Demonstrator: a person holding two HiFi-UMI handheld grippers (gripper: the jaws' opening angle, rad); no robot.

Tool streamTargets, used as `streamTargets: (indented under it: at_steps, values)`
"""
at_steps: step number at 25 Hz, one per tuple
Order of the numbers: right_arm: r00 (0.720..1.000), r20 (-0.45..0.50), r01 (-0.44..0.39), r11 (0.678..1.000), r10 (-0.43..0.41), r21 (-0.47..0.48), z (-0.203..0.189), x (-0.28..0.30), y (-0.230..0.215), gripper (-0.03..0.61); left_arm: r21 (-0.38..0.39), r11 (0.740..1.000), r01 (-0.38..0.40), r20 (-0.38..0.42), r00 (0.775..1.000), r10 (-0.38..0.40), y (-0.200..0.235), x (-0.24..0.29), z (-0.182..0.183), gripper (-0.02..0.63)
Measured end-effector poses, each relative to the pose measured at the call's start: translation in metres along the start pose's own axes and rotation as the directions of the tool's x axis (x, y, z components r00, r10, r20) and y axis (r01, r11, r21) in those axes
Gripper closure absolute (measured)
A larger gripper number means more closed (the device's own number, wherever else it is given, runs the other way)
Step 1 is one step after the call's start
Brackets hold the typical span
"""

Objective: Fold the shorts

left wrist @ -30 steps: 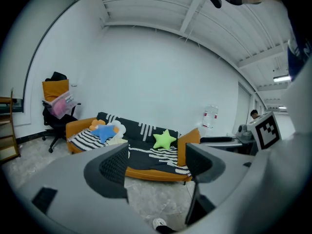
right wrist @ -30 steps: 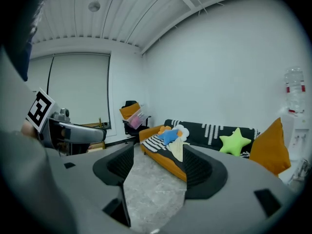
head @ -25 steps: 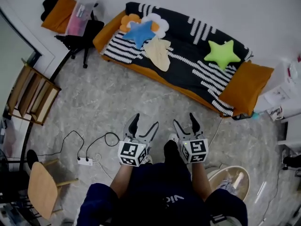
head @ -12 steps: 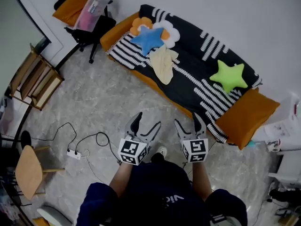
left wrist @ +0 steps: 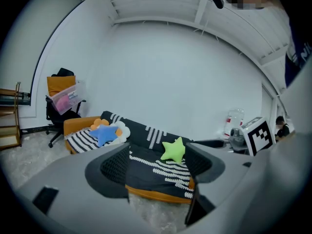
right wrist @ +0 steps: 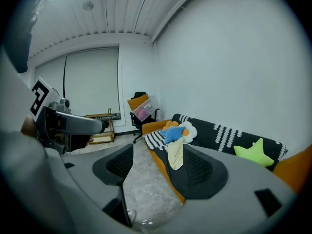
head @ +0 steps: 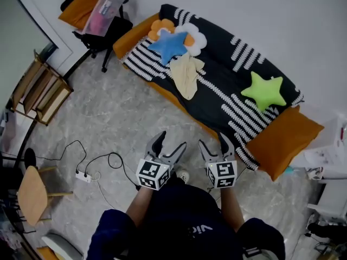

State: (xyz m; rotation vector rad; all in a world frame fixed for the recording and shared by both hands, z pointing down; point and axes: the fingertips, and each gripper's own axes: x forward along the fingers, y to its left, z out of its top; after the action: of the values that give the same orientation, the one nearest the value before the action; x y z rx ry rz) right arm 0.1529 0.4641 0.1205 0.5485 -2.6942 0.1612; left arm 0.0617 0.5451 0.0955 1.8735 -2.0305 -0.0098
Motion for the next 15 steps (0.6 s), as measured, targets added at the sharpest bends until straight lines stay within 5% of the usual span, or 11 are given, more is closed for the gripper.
streamTargets:
  at_steps: [5, 15]
  values:
    - [1.000, -0.019, -0.007, 1.000, 0.007, 0.006, -0.003, 0.020, -0.005, 0.267, -0.114, 0.993, 0.044, -0.024, 0.999, -0.047, 0.014, 0.017, -0.008, 0.262]
    - [0.997, -0.080, 0.022, 1.000, -0.021, 0.007, 0.019, 0.101, -0.057, 0.282, -0.077, 0.996, 0.049, -0.042, 0.998, -0.052, 0.077, 0.118, 0.017, 0.285]
